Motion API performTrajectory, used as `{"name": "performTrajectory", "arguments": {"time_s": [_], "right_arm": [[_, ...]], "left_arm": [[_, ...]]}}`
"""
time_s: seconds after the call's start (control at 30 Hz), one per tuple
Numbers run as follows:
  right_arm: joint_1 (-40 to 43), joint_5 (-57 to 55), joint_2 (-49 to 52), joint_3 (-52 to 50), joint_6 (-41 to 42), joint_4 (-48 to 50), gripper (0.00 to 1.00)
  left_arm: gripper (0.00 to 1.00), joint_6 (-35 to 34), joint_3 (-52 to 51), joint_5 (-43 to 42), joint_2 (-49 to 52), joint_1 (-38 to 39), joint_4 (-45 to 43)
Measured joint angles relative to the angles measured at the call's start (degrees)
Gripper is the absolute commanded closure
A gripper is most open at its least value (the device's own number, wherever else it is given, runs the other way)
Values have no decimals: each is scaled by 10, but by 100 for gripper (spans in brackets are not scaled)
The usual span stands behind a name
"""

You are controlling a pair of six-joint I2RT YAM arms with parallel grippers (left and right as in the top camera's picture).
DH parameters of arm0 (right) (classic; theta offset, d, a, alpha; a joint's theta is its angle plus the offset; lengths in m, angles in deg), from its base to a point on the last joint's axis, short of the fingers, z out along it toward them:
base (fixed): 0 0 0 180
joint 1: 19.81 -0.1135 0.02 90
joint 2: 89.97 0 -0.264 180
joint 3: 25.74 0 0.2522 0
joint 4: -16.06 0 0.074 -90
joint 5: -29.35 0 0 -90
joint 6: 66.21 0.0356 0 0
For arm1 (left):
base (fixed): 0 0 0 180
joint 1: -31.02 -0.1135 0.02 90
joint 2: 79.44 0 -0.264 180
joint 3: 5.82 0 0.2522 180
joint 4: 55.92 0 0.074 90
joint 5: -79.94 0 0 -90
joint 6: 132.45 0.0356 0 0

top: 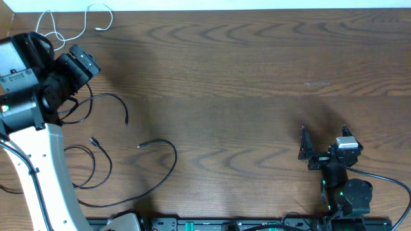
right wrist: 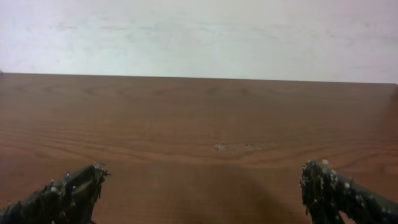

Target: Untangle cables

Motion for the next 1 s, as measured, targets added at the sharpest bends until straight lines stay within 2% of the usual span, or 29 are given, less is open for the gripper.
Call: {"name": "performTrajectory", "arguments": {"time_s": [0.23,0.47,1.0], "right_arm": [[0,0,0,0,0,0,1],[0,0,0,0,0,0,1],[0,0,0,0,0,0,1]], "left_arm": [[4,0,0,0,0,0,1],[4,-5,0,-2,0,2,59],[4,12,-14,-2,0,69,109]]}}
